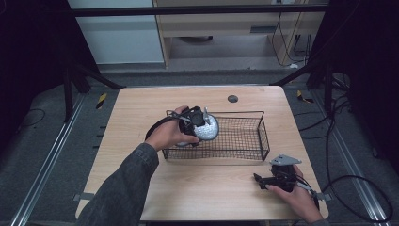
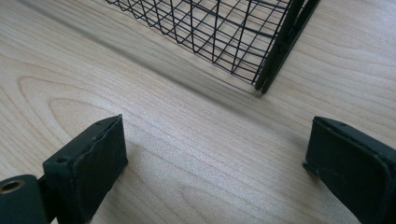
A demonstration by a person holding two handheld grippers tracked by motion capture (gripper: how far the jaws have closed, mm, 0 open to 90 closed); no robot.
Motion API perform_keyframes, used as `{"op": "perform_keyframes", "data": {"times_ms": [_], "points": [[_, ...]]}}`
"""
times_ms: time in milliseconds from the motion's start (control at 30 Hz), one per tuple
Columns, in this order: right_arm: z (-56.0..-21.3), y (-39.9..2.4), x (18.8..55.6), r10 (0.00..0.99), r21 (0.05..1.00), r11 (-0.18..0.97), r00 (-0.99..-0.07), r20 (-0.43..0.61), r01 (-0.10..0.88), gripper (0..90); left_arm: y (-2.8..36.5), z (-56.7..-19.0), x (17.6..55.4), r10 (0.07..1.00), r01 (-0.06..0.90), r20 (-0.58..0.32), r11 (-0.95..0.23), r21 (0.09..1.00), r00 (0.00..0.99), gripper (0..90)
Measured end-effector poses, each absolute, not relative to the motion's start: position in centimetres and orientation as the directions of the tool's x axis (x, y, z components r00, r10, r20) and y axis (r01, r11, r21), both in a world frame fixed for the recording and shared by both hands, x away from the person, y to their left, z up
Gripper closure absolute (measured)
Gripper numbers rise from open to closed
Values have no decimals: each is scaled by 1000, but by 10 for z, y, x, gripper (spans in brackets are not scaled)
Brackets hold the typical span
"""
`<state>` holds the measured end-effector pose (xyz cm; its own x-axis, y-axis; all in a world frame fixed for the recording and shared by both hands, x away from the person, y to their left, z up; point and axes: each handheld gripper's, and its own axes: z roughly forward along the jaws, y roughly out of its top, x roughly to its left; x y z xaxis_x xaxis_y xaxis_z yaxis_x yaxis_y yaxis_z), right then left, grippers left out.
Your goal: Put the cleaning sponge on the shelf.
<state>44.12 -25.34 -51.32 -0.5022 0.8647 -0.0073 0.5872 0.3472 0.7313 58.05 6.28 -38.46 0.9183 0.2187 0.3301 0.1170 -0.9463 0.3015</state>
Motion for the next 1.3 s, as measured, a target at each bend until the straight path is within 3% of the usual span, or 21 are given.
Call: {"op": "perform_keyframes", "data": {"times_ms": [267,467,1300], "points": [[-513,-253,441,865,732,347,-502,-8,586,54,68,-387,581,279,169,276,-916,363,920,54],[-513,-253,441,865,731,348,-502,-8,587,54,71,-389,581,284,186,252,-917,352,925,40],[-513,-254,442,862,732,354,-507,-14,582,53,69,-391,586,330,222,253,-900,375,909,35]]}}
